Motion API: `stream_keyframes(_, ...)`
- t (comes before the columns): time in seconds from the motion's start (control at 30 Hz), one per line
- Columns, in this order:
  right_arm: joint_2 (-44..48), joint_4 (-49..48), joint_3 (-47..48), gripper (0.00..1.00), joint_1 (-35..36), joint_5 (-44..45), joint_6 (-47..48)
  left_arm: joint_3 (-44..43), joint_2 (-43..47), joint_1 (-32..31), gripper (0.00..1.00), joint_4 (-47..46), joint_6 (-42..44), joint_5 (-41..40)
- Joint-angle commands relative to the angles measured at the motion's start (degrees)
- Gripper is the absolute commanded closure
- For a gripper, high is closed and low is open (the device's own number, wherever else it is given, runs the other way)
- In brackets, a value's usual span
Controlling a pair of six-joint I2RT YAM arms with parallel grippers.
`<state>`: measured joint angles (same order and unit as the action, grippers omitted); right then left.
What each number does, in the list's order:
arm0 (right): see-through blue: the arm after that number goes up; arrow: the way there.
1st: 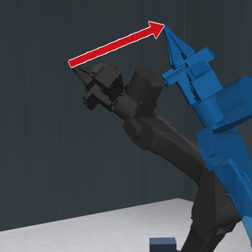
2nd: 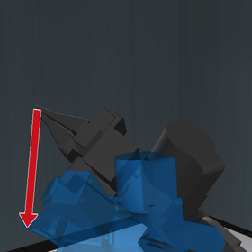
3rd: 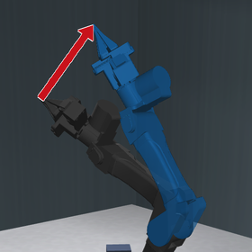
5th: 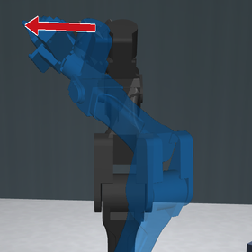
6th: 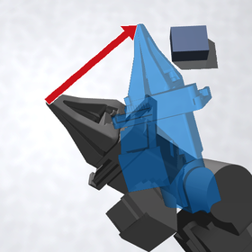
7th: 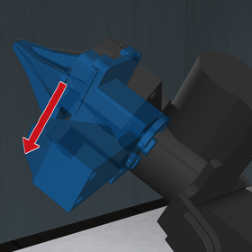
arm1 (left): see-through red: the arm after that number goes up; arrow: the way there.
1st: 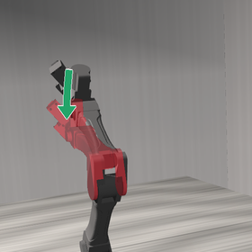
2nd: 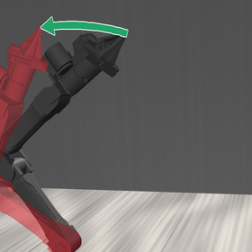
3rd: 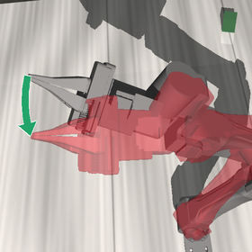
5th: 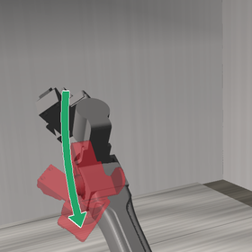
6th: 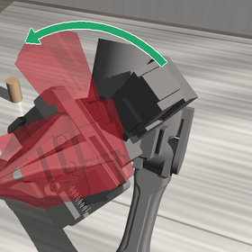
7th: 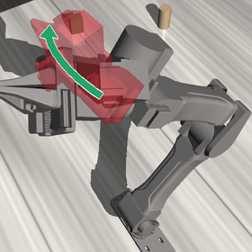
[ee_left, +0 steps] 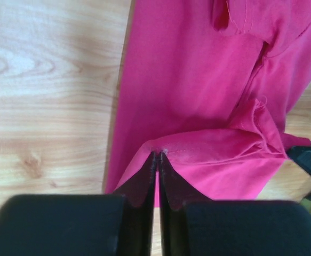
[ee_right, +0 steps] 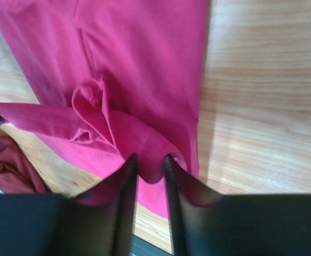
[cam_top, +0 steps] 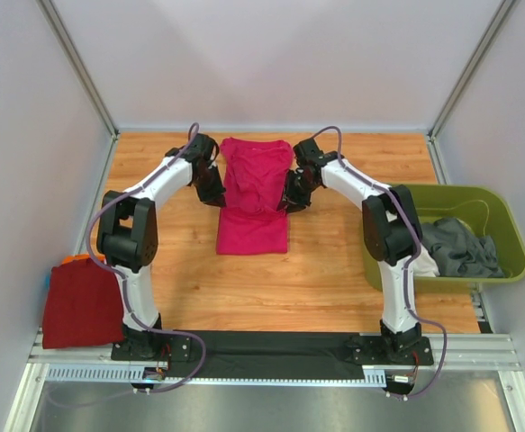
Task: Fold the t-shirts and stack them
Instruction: Fold the tshirt
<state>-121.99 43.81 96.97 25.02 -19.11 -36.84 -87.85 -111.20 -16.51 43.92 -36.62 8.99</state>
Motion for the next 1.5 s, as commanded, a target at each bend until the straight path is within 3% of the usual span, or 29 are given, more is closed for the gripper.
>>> stream_keyframes(0.0, -0.61, 1.28, 4.45, 0.66, -1.28, -1.37, 1.51, -4.42, -1.65, 0.78, 0.8, 0.11, 1.9, 0.76)
stream_keyframes(0.07, -0.7, 0.66, 5.94, 0.53, -1.98, -1.28, 0.81, -6.96, -2.7, 0.87, 0.7, 0.11, 1.91, 0.15)
stream_keyframes(0.1, -0.96, 0.31, 6.82, 0.5, -2.25, -1.28, 0.63, -8.2, -3.41, 0.96, 0.6, 0.37, 1.9, -0.03)
stream_keyframes(0.27, -3.42, 0.4, 15.52, 0.47, -3.83, -1.28, -1.91, -17.6, -6.57, 2.1, 0.43, 4.41, 1.73, -0.12)
stream_keyframes(0.3, -3.51, 0.4, 16.49, 0.47, -4.09, -1.28, -2.62, -18.31, -6.4, 2.1, 0.36, 4.51, 1.82, 0.14)
stream_keyframes(0.43, -1.32, 0.13, 17.82, 0.44, -4.19, -1.27, -3.06, -15.0, -1.58, 2.19, 0.23, 3.89, 1.99, 3.2)
stream_keyframes(0.67, 12.71, -2.75, -3.86, 0.43, -2.52, 1.09, -2.01, 6.53, 13.98, -0.71, 0.22, -4.98, 2.08, 7.44)
stream_keyframes(0.8, 18.98, -7.15, -16.0, 0.51, -1.2, 1.8, -4.11, 14.89, 16.71, -1.15, 0.37, -8.14, 2.52, 9.46)
stream_keyframes(0.87, 20.47, -9.43, -19.7, 0.54, -0.41, 2.32, -5.08, 16.48, 16.11, -1.15, 0.39, -10.07, 2.35, 10.08)
stream_keyframes(1.03, 15.93, -10.94, -15.95, 0.59, 0.12, 4.7, -3.59, 10.88, 10.14, -0.98, 0.38, -9.38, 5.33, 4.29)
stream_keyframes(1.27, 7.04, -7.52, -4.52, 0.63, 0.12, 6.02, 1.59, 5.59, 3.8, 0.52, 0.42, -10.79, 9.9, 4.54)
stream_keyframes(1.47, 3.96, -6.02, -1.79, 0.61, 0.12, 5.93, 4.93, 6.38, 2.39, 0.78, 0.4, -13.95, 13.68, 6.21)
